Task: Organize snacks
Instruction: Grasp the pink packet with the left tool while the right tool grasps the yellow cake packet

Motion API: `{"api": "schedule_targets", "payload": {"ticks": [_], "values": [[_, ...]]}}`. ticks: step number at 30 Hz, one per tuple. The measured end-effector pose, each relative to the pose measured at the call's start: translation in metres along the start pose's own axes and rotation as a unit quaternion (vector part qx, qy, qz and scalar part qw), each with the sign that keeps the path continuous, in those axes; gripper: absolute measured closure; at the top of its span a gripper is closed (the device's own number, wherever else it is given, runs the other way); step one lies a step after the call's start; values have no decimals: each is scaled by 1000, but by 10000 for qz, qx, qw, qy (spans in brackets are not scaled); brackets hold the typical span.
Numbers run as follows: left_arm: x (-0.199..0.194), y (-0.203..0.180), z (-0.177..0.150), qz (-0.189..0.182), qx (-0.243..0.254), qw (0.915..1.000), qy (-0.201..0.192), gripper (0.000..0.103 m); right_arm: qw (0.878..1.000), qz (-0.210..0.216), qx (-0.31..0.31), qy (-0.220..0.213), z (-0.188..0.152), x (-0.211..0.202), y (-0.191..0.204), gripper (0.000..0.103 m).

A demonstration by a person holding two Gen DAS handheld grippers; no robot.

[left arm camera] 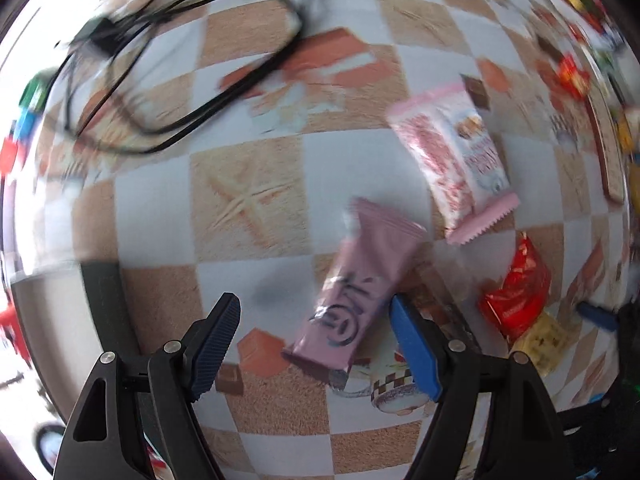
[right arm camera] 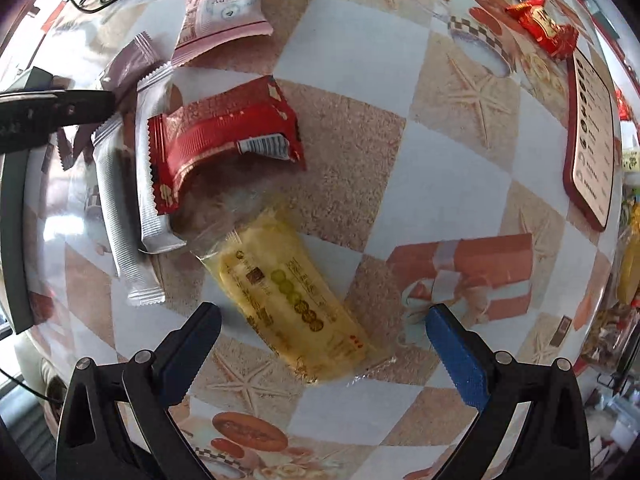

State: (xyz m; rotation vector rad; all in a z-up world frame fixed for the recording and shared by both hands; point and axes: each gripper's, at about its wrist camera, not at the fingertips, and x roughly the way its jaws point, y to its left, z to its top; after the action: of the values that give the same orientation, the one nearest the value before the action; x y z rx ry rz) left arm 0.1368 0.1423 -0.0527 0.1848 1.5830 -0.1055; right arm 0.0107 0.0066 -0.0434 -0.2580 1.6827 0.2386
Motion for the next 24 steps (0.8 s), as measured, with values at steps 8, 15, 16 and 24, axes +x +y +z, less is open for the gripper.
{"api": "schedule_targets", "payload": {"ticks": [8,15,16,24], "values": [[6,-39,17,35,461,9989,65,22,9998,8,-70,165,-6,-4,-8,0],[0,-49,-7,-166,554,9982,149,77,9998,-48,-168,82,-1,-5,2,16],[-1,-50,-10,-146,522,9984,172,78,9998,-61,-176,37,-2,-9,3,27],[2,-51,-85,-56,506,9984,241,78,9994,208,274,-54,-24,-14,2,65]]}}
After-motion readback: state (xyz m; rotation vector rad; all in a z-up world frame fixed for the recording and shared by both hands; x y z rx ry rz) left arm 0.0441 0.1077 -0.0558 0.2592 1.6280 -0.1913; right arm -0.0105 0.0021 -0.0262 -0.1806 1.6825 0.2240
